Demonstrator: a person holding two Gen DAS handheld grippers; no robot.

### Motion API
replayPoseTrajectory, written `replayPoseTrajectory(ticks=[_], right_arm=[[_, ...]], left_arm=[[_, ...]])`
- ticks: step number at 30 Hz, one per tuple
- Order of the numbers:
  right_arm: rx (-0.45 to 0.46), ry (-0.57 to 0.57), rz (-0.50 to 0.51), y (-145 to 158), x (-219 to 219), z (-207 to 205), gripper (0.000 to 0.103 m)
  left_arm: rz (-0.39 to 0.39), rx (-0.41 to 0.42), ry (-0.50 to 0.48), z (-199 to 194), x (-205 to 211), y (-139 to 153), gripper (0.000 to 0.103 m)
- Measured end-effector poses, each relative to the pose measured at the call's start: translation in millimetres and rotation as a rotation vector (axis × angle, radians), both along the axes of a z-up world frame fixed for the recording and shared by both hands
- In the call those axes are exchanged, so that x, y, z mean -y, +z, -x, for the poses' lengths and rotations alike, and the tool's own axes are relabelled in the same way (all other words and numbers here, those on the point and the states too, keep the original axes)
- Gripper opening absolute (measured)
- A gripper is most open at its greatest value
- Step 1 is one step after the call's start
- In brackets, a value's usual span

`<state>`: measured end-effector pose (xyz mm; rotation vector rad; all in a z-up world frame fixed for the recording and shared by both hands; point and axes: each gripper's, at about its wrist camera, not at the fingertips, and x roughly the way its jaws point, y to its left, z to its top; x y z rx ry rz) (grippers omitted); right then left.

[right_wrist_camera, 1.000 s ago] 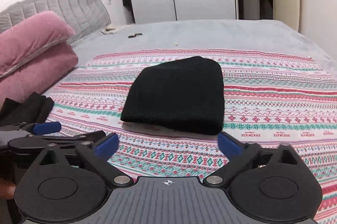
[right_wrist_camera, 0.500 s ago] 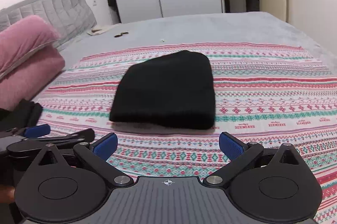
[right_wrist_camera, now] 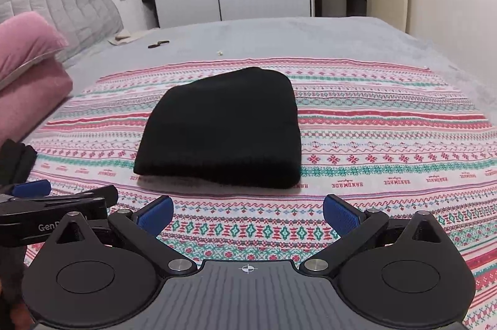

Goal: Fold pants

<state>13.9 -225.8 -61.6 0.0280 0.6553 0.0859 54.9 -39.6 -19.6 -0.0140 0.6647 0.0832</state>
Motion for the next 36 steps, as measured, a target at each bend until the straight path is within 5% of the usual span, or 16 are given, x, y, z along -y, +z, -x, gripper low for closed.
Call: replayPoseTrajectory(ticks=[36], right_arm=[[0.014,-0.040,0.077,-3.4,4.1,-3.3,0.103]], left_arm=[[-0.040,-0.006,-0.031,-3.4,8.1,-5.8,0.103]])
